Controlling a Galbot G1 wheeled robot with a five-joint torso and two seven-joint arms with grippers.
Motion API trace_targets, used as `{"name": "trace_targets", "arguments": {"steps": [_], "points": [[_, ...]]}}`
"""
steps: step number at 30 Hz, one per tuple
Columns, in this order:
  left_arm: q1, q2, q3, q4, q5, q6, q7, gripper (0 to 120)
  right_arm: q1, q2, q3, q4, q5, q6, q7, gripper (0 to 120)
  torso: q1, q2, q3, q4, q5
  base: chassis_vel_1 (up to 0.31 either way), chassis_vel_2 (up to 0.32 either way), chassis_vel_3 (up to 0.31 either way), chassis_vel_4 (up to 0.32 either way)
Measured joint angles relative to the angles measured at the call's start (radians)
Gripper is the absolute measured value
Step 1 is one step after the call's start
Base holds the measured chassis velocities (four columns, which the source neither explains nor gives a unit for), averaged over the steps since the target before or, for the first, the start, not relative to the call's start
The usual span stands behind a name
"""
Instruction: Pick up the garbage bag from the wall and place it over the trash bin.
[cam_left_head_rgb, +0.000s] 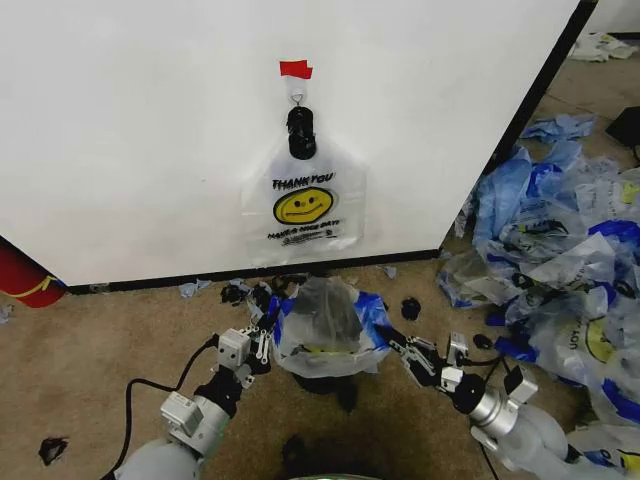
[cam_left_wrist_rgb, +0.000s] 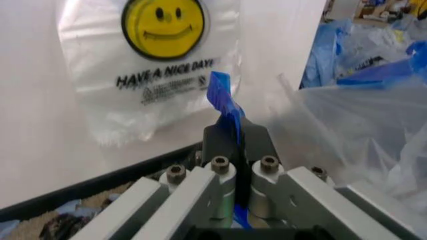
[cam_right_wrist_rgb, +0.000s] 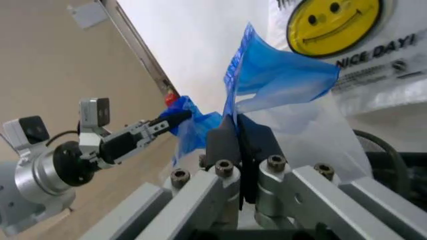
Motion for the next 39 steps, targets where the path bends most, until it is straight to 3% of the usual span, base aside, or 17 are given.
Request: {"name": "trace_targets", "arguments": {"steps": [17, 39], "points": [[-0.03, 0.021, 0.023, 0.037, 0.053, 0.018, -0.049, 0, -0.092, 0.015, 0.062, -0.006, -0.076, 0.036, 0.01, 0, 0.0, 0.0, 0.0, -0.0001, 0.0003, 0.0, 0.0, 0.0, 0.0], [0.017, 0.032, 0.044, 0.054, 0.128, 0.04, -0.074, 0, -0.164, -0.043, 0.172, -0.009, -0.192, 0.058, -0.079, 0, 0.0, 0.0, 0.0, 0.0001, 0.0002, 0.0, 0.0, 0.0, 0.0]]}}
